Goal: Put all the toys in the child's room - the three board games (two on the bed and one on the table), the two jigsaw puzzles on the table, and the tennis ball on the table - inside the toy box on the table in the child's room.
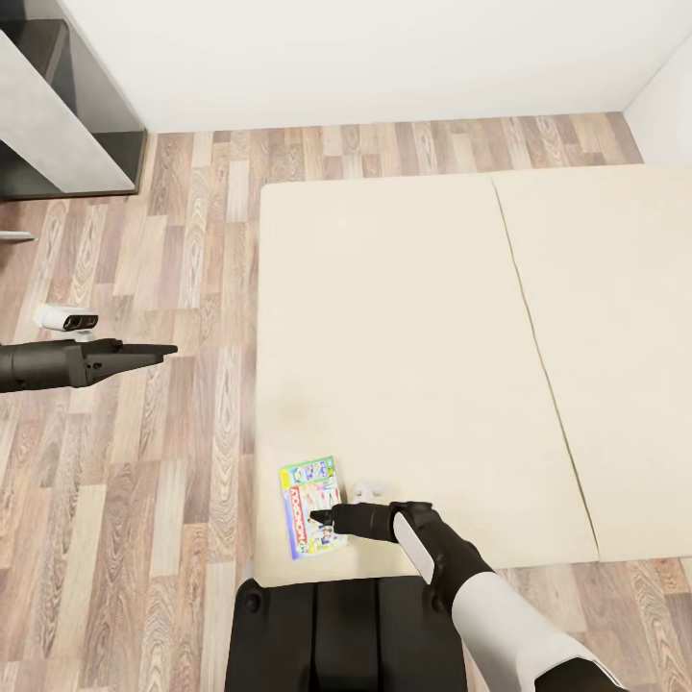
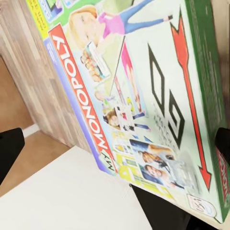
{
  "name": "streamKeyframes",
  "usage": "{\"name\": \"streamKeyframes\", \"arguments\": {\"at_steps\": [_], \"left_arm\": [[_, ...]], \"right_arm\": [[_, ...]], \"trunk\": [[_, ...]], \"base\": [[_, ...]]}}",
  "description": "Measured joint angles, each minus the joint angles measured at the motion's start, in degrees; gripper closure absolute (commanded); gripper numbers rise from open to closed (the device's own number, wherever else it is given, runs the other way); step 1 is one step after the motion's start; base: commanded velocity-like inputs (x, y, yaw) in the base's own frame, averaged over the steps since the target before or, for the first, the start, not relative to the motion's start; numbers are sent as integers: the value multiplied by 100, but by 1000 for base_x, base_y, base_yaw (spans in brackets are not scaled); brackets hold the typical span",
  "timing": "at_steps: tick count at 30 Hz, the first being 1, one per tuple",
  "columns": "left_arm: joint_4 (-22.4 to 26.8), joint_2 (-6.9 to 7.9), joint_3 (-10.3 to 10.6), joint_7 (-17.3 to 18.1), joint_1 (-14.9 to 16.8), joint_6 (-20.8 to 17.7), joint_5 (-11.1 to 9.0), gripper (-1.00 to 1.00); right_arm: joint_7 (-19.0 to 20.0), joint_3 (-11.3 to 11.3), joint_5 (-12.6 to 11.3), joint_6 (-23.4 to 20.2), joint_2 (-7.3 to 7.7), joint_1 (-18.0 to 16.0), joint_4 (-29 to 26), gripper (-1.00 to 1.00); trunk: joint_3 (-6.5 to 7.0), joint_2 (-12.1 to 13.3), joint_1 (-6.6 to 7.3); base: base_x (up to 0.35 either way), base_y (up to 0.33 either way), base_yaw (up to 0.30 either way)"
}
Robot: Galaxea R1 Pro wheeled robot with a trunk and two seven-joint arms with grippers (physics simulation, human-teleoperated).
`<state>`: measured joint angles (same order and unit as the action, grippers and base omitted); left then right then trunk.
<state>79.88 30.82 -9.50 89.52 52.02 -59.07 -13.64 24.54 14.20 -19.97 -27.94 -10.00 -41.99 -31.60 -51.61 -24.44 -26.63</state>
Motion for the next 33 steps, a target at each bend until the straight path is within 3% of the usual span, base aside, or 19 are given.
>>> {"name": "streamKeyframes", "arguments": {"at_steps": [8,33], "left_arm": [[0,0,0,0,0,0,0,-100],[0,0,0,0,0,0,0,-100]], "right_arm": [[9,-3,-14,338,0,0,0,-100],[9,1,-13,366,0,0,0,-100]], "trunk": [[0,0,0],[0,0,0]], "base": [[0,0,0],[0,0,0]]}}
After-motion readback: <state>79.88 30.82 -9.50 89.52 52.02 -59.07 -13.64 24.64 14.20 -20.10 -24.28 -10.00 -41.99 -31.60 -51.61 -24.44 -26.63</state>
